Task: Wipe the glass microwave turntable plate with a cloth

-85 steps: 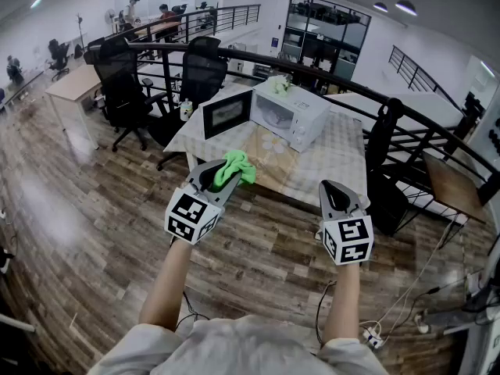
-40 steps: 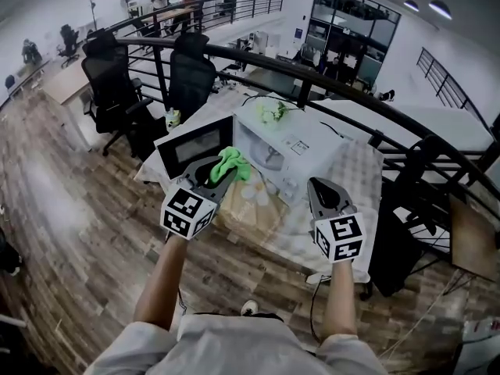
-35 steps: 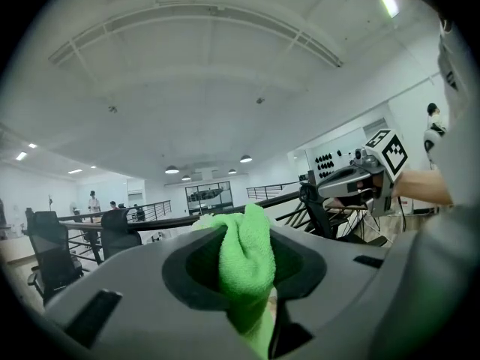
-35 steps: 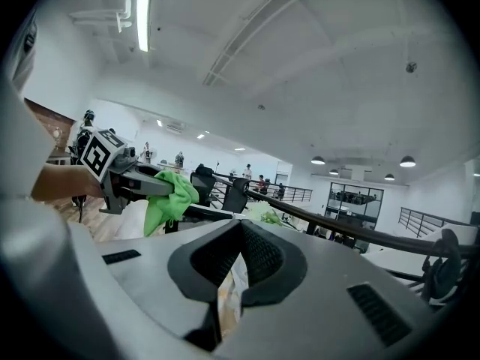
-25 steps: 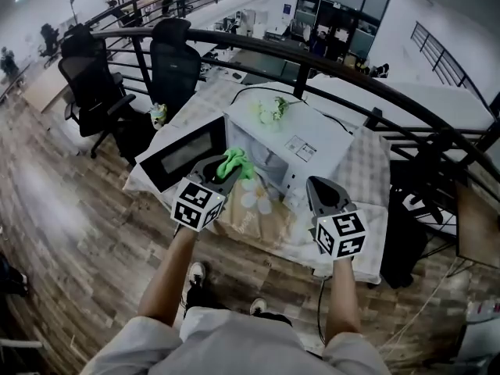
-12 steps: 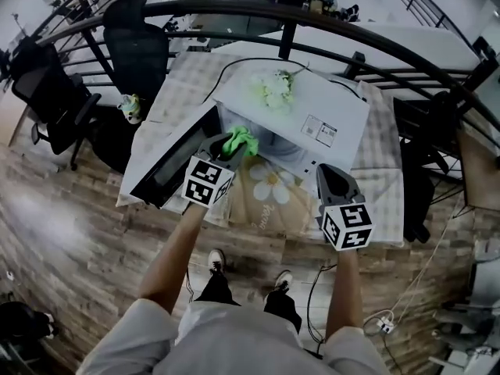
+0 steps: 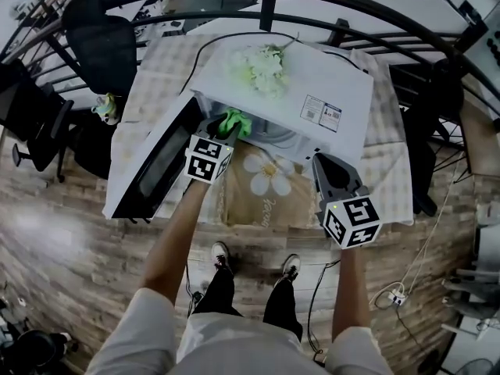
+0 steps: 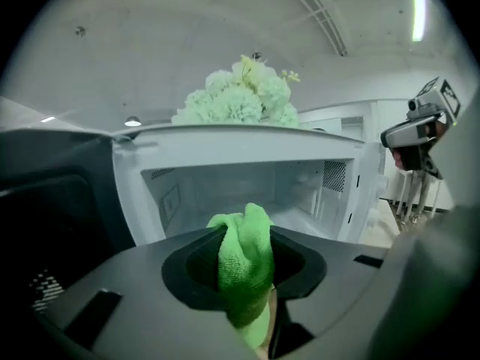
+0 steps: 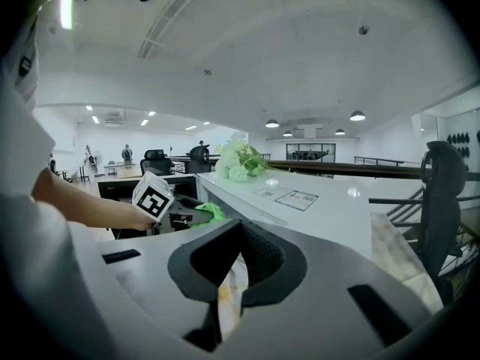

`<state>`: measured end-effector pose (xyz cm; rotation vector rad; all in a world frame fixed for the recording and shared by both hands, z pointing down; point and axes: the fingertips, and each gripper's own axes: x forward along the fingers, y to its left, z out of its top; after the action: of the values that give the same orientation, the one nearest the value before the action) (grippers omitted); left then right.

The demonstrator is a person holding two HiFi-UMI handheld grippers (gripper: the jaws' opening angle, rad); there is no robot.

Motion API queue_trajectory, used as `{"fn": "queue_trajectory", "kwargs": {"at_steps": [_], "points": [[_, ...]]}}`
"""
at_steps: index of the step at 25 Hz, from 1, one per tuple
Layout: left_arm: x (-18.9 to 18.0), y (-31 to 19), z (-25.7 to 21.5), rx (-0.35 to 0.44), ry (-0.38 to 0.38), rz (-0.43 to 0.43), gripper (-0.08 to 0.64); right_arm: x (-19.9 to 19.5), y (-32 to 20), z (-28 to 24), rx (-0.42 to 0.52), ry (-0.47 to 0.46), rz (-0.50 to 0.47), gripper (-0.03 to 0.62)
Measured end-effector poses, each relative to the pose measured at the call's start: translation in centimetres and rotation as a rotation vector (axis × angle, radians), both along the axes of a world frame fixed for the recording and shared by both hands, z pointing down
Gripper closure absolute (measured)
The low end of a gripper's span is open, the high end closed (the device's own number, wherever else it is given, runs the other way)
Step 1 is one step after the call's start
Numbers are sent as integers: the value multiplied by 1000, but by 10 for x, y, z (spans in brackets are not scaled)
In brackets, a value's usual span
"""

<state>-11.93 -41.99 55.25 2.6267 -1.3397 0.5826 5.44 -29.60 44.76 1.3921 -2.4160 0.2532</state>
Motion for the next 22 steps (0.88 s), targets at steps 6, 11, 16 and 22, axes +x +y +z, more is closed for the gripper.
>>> {"fn": "queue_trajectory", "kwargs": {"at_steps": [6,11,16,22], "points": [[0,-38,42,-36,-71,-20,430,0,2,24,-28,57,18,580],[29,-44,68,-99,-98,41,430,7,8,37,-58,31,37,580],[51,-37,75,-113,-77,48,431,13,16,45,-82,22,35,580],[94,-21,76,-130,-80,110,431,27,25,48,-98,20,49,580]]}}
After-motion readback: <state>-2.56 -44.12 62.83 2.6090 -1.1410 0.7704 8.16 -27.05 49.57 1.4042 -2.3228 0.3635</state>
